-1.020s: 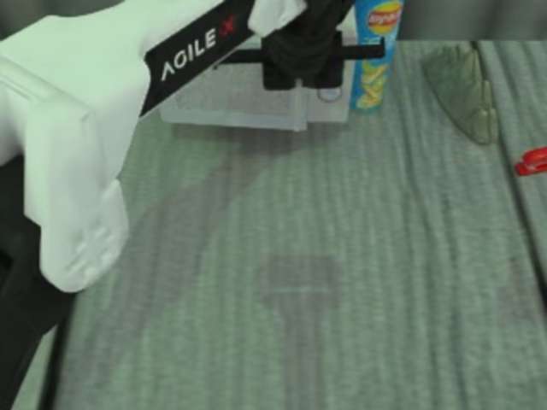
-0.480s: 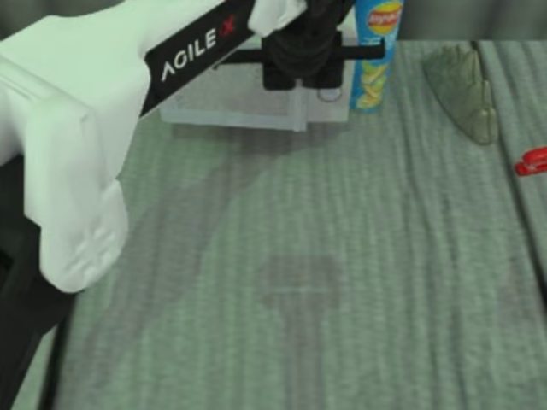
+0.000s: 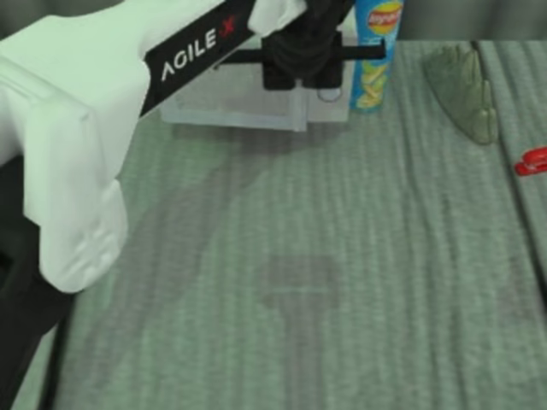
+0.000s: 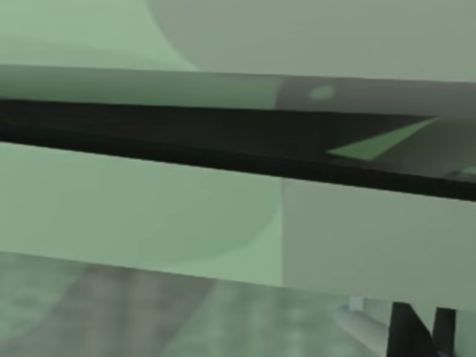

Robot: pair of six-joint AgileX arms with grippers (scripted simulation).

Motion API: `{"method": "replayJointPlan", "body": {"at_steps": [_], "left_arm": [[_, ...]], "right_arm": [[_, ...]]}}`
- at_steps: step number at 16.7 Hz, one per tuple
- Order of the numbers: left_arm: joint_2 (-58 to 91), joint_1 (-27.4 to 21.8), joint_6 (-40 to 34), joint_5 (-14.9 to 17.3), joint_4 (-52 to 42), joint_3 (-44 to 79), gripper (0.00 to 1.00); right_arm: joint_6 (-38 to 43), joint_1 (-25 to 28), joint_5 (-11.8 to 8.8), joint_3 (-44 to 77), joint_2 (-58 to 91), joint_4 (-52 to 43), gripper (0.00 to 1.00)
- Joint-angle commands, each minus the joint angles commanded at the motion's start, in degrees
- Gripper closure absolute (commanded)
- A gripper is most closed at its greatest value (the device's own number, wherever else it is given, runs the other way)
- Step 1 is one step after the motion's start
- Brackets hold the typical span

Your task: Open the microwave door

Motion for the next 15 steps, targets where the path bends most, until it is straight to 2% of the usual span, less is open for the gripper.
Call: {"method": "replayJointPlan", "body": {"at_steps": [7, 15], "left_arm": [[-6.72, 0.48, 4.80, 1.67, 6.13, -11.76, 1.00], [-7.08, 0.51, 5.05, 1.78, 6.46, -12.28, 1.00]], "right_arm": [[0.00, 0.00, 0.00, 0.00, 0.00, 0.00, 0.00], [0.00, 0.00, 0.00, 0.00, 0.00, 0.00, 0.00]]}}
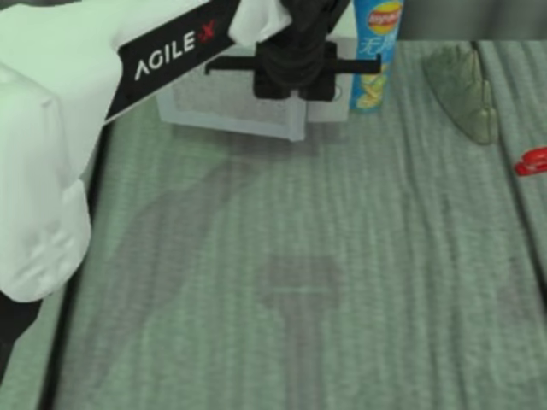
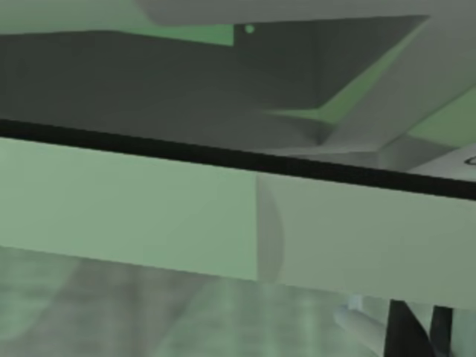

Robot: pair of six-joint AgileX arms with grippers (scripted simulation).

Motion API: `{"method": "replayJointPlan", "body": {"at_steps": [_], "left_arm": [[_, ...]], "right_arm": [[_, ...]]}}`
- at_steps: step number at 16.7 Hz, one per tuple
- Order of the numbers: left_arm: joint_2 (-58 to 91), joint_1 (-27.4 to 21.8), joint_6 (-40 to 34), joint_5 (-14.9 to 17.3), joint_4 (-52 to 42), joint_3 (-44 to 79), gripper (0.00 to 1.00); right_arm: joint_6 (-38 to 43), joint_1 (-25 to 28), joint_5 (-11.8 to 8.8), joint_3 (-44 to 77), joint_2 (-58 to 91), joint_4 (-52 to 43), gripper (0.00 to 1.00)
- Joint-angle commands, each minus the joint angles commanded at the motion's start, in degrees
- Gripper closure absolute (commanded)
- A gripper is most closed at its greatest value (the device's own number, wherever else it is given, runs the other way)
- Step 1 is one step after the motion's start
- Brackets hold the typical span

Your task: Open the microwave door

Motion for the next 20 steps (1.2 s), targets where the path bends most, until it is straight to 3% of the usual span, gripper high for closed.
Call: {"method": "replayJointPlan", "body": {"at_steps": [20], "left_arm": [[-0.72, -0.33, 0.56, 0.55, 0.86, -0.98, 1.00]], "right_arm": [[0.00, 0.00, 0.00, 0.00, 0.00, 0.00, 0.00]]}}
